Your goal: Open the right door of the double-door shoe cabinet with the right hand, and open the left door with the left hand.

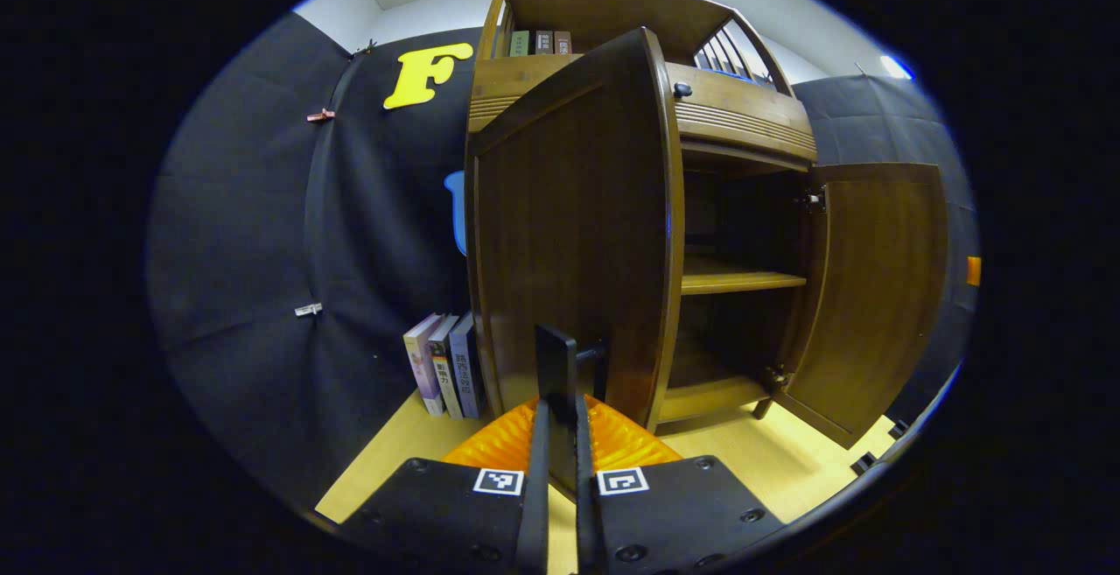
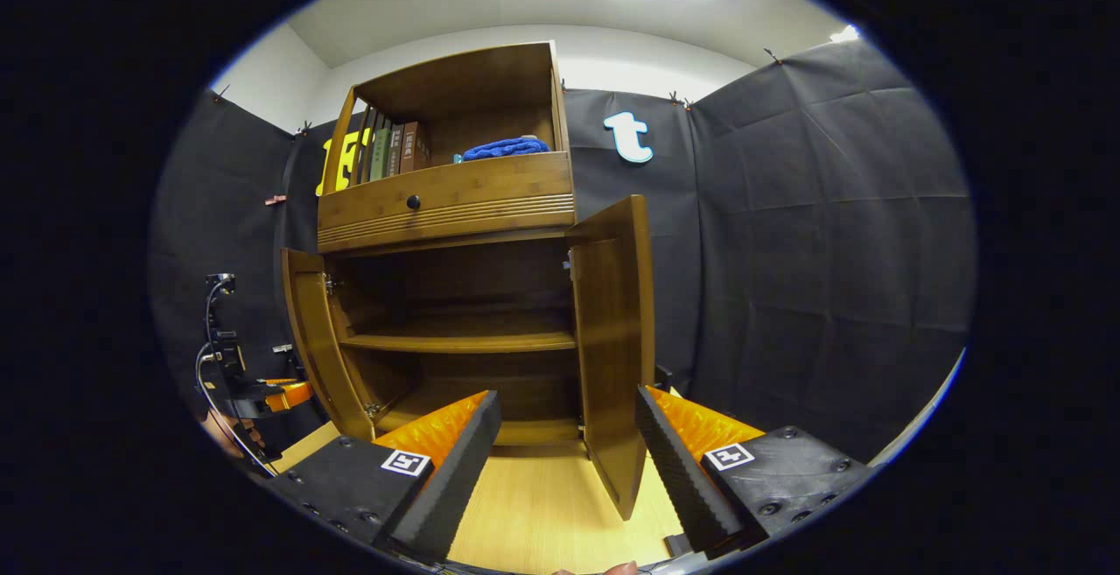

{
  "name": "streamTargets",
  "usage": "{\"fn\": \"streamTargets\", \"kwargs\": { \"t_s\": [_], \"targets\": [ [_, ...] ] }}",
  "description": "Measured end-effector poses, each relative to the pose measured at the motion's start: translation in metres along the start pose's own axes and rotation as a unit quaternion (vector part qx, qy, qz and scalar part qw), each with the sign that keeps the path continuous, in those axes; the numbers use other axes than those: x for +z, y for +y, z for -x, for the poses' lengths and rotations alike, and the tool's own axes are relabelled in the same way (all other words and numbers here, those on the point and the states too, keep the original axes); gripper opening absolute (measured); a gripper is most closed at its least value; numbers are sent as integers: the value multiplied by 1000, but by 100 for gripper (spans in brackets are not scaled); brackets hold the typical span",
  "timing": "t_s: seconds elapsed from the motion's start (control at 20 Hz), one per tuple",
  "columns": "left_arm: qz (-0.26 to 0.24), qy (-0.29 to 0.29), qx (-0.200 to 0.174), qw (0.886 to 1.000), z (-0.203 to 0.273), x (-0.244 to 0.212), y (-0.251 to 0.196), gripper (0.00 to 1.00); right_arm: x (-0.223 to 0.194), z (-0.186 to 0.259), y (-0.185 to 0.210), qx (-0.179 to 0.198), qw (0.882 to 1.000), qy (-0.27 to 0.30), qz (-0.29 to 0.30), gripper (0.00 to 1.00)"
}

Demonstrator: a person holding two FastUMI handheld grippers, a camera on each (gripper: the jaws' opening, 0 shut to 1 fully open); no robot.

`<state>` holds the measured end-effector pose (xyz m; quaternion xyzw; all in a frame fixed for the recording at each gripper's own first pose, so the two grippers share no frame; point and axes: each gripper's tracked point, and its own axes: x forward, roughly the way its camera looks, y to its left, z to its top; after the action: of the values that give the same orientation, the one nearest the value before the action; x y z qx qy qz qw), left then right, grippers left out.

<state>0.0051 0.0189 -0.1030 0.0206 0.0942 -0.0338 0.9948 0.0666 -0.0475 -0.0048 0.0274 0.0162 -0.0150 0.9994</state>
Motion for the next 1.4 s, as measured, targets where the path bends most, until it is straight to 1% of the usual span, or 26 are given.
{"fn": "streamTargets", "kwargs": {
  "t_s": [0.2, 0.3, 0.45, 0.65, 0.7, 0.75, 0.8, 0.95, 1.0, 1.1, 1.3, 1.4],
  "targets": [
    [-12, -3, 3, 1000, 4, 0, 9, 15, -2, -3, 16, 9, 1000, 2, -11, 98],
    [-1, 4, 7, 1000, 1, -2, 11, 14, 0, -3, 21, 12, 1000, 1, -18, 98],
    [30, 9, 30, 999, 1, -4, 24, 14, -2, -1, 23, 15, 1000, 5, -17, 98],
    [28, 11, 63, 998, 8, -11, 63, 13, -6, -6, 27, 21, 1000, 11, -2, 98],
    [29, 8, 65, 997, 10, -11, 73, 12, -8, -7, 27, 24, 1000, 13, -2, 98],
    [33, 5, 65, 997, 12, -10, 82, 12, -8, -8, 29, 26, 1000, 14, -4, 100],
    [37, 2, 66, 997, 15, -9, 92, 11, -10, -10, 31, 29, 999, 15, -7, 98],
    [37, 1, 70, 997, 22, -8, 123, 7, -10, -15, 41, 38, 999, 15, -8, 98],
    [46, 1, 61, 997, 23, -7, 125, 5, -9, -16, 44, 40, 999, 14, -7, 98],
    [52, 2, 54, 997, 24, -7, 128, 6, -9, -18, 49, 44, 999, 12, -7, 98],
    [25, 0, 67, 997, 32, -7, 127, 6, -6, -18, 51, 45, 999, 10, -8, 98],
    [15, -4, 67, 998, 41, -9, 121, 7, -4, -18, 51, 44, 999, 8, -8, 98]
  ]
}}
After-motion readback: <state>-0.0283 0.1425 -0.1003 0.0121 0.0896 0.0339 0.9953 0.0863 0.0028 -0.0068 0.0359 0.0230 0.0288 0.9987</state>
